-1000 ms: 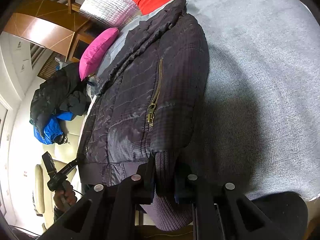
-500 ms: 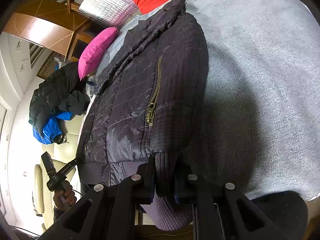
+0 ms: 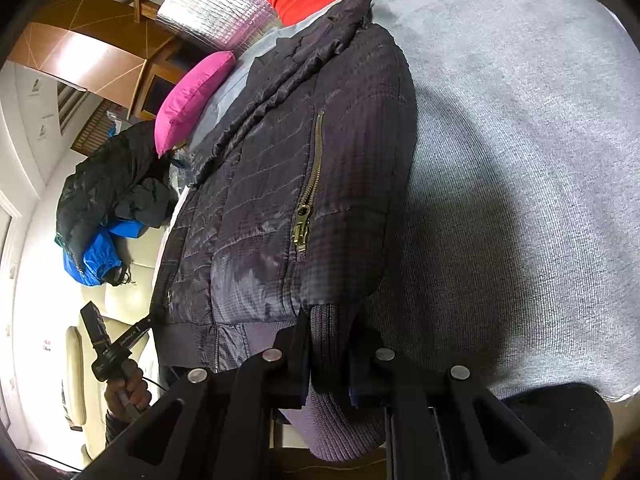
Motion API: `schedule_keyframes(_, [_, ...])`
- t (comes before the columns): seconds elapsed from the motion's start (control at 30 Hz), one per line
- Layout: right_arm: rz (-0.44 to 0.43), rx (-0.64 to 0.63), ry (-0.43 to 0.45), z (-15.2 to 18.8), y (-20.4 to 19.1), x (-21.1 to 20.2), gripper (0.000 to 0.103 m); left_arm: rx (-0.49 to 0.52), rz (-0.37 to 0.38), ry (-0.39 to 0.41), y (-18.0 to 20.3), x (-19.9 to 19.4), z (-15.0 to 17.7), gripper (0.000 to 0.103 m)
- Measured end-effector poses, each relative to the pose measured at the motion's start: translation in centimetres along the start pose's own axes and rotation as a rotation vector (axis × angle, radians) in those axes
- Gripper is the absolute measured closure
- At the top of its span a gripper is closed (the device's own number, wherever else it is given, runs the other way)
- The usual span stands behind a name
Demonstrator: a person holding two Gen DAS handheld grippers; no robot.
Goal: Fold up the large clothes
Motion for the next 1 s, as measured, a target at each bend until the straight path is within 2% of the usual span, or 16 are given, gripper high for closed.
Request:
schedule_keyframes(0.27, [-0.016,0.001,0.005,-0.1,-0.4,-0.3,0.088,-0.003,0.028,0.020,0.2,-1.0,-0.5,0.088])
schedule_keyframes(0.4, [-0.083,0.005,0.028,-0.9,-1.3,-1.4,0.088,-0.016,0.073,0.058,0.5,-2.8,-2.3,0.088])
schedule_keyframes(0.57, [-0.187,0.003,0.054,-2.6,-3.3,-3.2,0.088,-0.053,0.144,0.115,0.5,-5.3,-5.6,0.088])
schedule_keyframes(0.73, [-0.289,0.004,0.103,-5.0,-5.6,-5.5,0.089,-0.068,0.179,0.152,0.5,-6.2,-8.6,0.088])
schedule_keyframes(1.0, [-0.373,-0.023,0.187,-11.0,-9.7,-7.3,0.089,-0.073,0.203,0.254,1.2,-7.1,-16.4,0.088])
Point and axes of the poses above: each gripper's, at about its wrist camera, not at the fingertips, and x roughly the way its jaws point, y to its right, z to its underside, the point moved 10 cm from there along x, roughly the way its jaws point, and after that the axes turned 4 degrees about x, right-handed, at the moved point
